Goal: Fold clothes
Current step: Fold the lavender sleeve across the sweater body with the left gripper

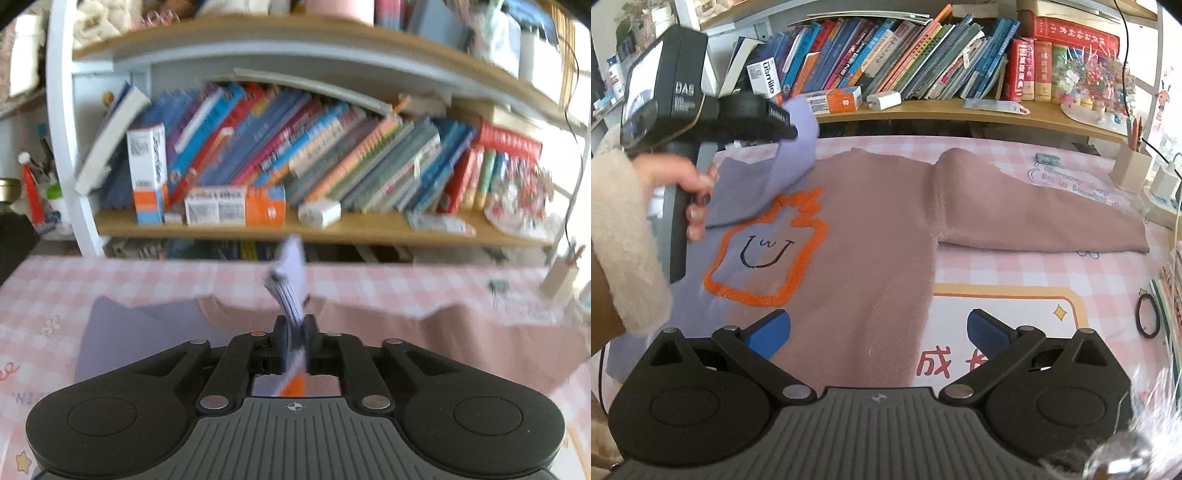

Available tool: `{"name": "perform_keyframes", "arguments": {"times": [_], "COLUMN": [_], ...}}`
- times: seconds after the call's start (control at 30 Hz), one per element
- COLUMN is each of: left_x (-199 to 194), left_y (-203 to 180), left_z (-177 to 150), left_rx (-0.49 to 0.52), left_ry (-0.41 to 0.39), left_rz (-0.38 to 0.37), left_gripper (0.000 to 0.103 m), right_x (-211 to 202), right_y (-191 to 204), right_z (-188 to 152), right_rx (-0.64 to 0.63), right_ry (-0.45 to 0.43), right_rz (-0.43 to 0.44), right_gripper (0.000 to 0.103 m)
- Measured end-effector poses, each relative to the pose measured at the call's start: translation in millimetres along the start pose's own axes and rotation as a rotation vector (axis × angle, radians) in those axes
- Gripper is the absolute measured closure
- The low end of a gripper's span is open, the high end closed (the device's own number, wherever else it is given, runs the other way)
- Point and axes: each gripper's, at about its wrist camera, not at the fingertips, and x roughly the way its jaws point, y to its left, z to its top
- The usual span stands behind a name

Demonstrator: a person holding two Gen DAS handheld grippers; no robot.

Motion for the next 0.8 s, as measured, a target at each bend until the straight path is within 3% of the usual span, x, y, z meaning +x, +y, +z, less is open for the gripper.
{"name": "perform_keyframes", "arguments": {"times": [0.07,0.13,0.17,0.37,0.57,0.7,0.77,0.8], "left_x": [-10.7,-29.6,-39.1,-82.6,-94.0,-106.6,-109.1,-109.6], "left_y": [6.6,18.4,24.4,78.2,129.2,153.2,158.1,161.3], "left_z": [-7.6,-17.8,-23.0,-62.7,-82.6,-101.0,-111.6,-117.3], "left_rx": [0.035,0.061,0.073,0.072,-0.005,-0.068,-0.088,-0.104], "left_ry": [0.010,0.006,0.005,0.106,0.132,0.159,0.187,0.202], "left_rz": [-0.017,0.018,0.036,0.118,0.179,0.130,0.094,0.079], "left_gripper": [0.081,0.066,0.064,0.058,0.058,0.058,0.058,0.058], "right_x": [1.3,3.7,5.9,14.5,11.2,11.3,13.5,14.4], "right_y": [-1.2,-1.9,-1.9,-0.9,6.1,16.3,21.2,23.4], "right_z": [-0.4,-1.2,-2.1,-14.9,-28.9,-40.8,-48.6,-52.7], "right_rx": [0.009,0.021,0.027,0.081,0.159,0.159,0.174,0.187], "right_ry": [0.004,0.010,0.019,0.066,0.079,0.107,0.130,0.140], "right_rz": [0.001,0.001,-0.004,-0.035,-0.098,-0.132,-0.148,-0.152], "right_gripper": [0.000,0.000,0.000,0.000,0.004,0.023,0.043,0.048]}}
